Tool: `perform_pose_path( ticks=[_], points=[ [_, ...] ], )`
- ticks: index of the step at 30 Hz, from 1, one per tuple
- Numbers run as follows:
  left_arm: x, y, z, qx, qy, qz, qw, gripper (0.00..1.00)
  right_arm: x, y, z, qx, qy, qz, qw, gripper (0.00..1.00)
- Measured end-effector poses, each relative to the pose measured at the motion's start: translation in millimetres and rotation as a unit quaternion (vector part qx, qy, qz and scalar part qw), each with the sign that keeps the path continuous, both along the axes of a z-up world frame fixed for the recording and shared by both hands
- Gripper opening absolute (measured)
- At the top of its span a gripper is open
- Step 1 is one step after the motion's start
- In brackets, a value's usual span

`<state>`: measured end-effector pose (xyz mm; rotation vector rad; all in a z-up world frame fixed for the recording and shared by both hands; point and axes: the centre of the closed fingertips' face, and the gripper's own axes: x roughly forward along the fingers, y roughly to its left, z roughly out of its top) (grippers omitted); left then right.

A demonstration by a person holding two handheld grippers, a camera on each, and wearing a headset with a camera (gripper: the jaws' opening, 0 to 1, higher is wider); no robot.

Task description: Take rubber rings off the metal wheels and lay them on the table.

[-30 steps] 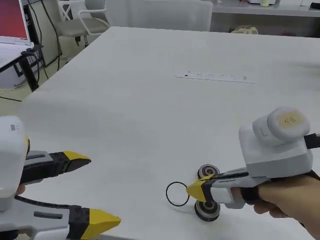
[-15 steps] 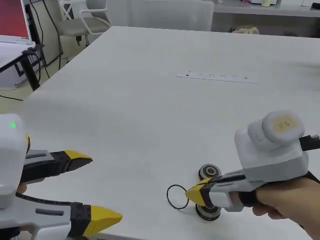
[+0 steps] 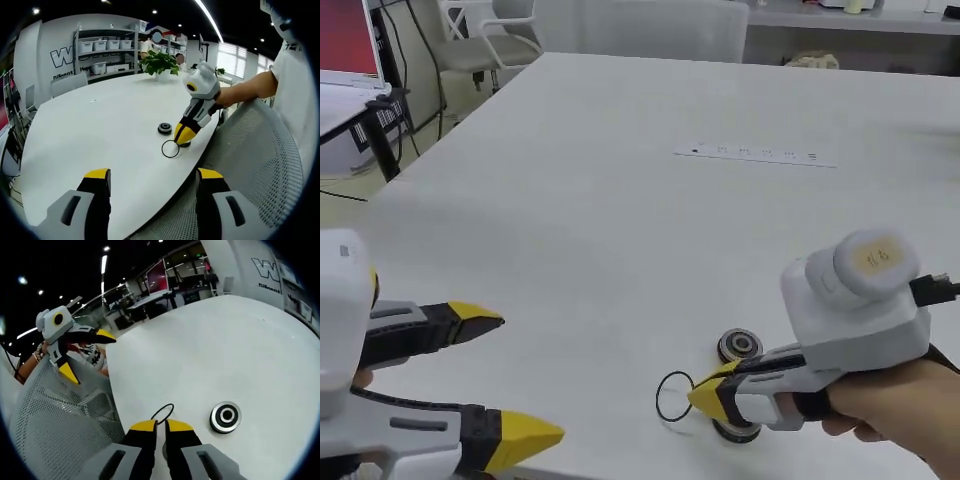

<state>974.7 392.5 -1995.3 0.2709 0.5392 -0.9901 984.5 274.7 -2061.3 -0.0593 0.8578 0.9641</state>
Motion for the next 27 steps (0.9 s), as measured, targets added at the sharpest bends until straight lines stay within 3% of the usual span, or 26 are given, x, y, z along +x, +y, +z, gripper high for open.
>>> perform_pose_path(
  ticks=[18, 22, 27],
  points=[
    [-2.0, -0.3, -3.0, 0.009, 0.005, -0.004, 0.9999, 0.67, -3.7, -4.3, -4.1, -0.012, 0.011, 0.009, 0.9998, 0.14],
    [-2.6, -0.5, -3.5, 0.010, 0.007, -0.004, 0.9999, 0.67, -5.5, -6.1, 0.1, -0.018, 0.001, 0.024, 0.9995, 0.13],
    [-2.8, -0.5, -3.5, 0.009, 0.008, -0.004, 0.9999, 0.67, 2.1, -12.3, 8.7, -0.007, -0.008, 0.010, 0.9999, 0.13]
  ],
)
